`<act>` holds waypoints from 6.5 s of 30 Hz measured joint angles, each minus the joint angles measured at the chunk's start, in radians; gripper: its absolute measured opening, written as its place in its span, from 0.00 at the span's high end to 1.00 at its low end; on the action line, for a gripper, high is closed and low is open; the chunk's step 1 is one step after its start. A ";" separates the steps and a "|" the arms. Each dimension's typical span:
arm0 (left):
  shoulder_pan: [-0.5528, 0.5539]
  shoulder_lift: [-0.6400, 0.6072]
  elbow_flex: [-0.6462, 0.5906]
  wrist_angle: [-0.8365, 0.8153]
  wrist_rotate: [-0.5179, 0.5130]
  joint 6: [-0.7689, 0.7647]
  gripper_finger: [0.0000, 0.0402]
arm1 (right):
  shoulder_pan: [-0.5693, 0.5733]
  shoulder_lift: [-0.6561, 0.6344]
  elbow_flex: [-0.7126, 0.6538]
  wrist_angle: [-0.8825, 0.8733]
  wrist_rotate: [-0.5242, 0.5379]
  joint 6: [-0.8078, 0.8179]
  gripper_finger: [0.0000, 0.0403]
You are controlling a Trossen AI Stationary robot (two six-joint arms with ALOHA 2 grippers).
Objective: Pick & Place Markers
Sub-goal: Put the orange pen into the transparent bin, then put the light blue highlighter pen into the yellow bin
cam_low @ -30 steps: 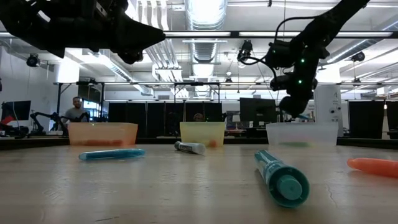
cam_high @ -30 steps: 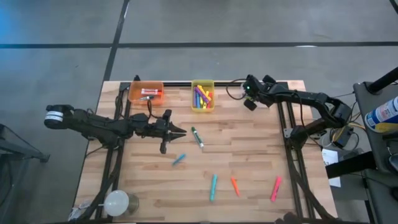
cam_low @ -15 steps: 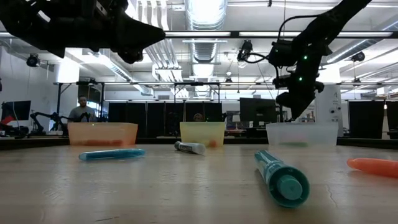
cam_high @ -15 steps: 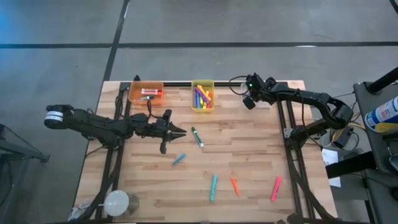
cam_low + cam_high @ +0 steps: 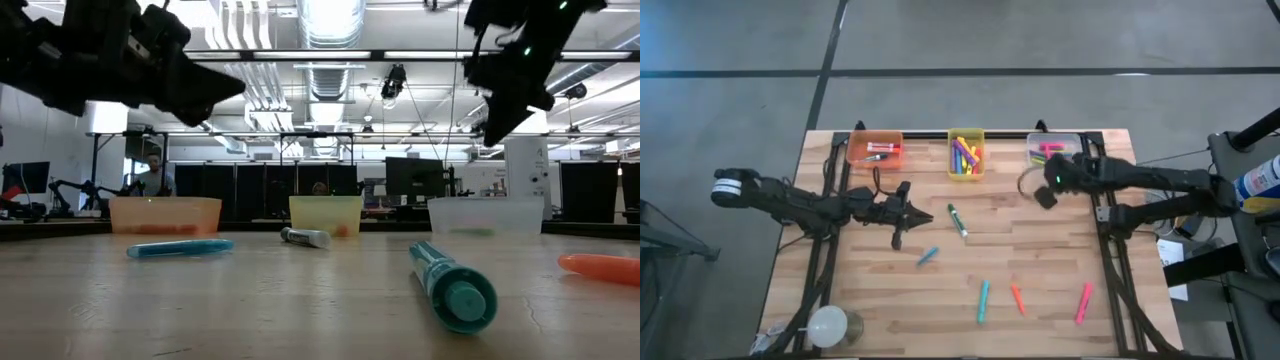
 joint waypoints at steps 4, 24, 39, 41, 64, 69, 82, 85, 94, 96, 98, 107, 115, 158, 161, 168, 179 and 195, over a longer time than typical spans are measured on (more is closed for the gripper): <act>-0.001 0.000 -0.042 0.009 -0.020 -0.017 0.98 | 0.260 0.006 -0.001 0.005 0.013 0.199 0.98; -0.001 0.000 -0.070 0.025 -0.052 -0.034 1.00 | 0.969 0.580 0.156 0.105 -0.010 1.070 0.72; -0.001 0.000 -0.080 0.006 -0.052 -0.036 1.00 | 0.894 0.829 0.399 0.113 -0.146 0.983 0.64; -0.001 0.001 -0.082 0.005 -0.052 -0.038 1.00 | 0.881 0.851 0.394 0.115 -0.168 0.972 0.66; -0.001 0.002 -0.082 -0.011 -0.064 -0.048 1.00 | 0.832 0.696 0.393 0.020 -0.039 0.694 0.93; 0.000 0.002 -0.082 -0.012 -0.063 -0.045 1.00 | 0.738 0.594 0.392 -0.121 0.096 0.607 0.93; 0.000 0.002 -0.082 -0.017 -0.063 -0.034 1.00 | 0.109 0.398 0.305 -0.132 0.270 -0.063 0.93; 0.000 0.002 -0.082 -0.016 -0.063 -0.025 1.00 | -0.052 0.389 0.262 -0.028 0.295 -0.250 0.93; 0.000 0.002 -0.082 -0.015 -0.063 -0.024 1.00 | -0.392 0.403 0.090 0.392 0.128 -0.633 0.93; 0.000 0.002 -0.082 -0.015 -0.063 -0.023 1.00 | -0.438 0.410 0.071 0.395 0.090 -0.640 0.93; 0.000 0.002 -0.082 -0.014 -0.063 -0.020 1.00 | -0.470 0.419 0.050 0.395 0.079 -0.641 0.92; 0.000 0.002 -0.082 -0.012 -0.071 -0.030 1.00 | -0.536 0.421 -0.025 0.403 0.079 -0.621 0.81; -0.001 0.002 -0.080 -0.017 -0.082 -0.020 1.00 | -0.512 0.404 0.018 0.334 0.097 -0.527 0.78; -0.267 0.217 0.315 -0.777 -0.300 -0.198 0.68 | 0.047 -0.091 -0.365 1.139 0.050 -0.357 0.98; -0.293 0.301 0.386 -0.778 -0.289 -0.166 0.68 | 0.058 -0.091 -0.365 1.138 0.050 -0.364 0.98; -0.334 0.464 0.567 -0.777 -0.193 -0.031 0.68 | 0.065 -0.091 -0.365 1.136 0.050 -0.371 0.98; -0.361 0.665 0.753 -0.782 -0.049 0.387 0.68 | 0.065 -0.091 -0.365 1.136 0.050 -0.379 0.98; -0.384 0.871 1.007 -0.833 0.032 0.511 0.68 | 0.065 -0.091 -0.366 1.134 0.050 -0.387 0.98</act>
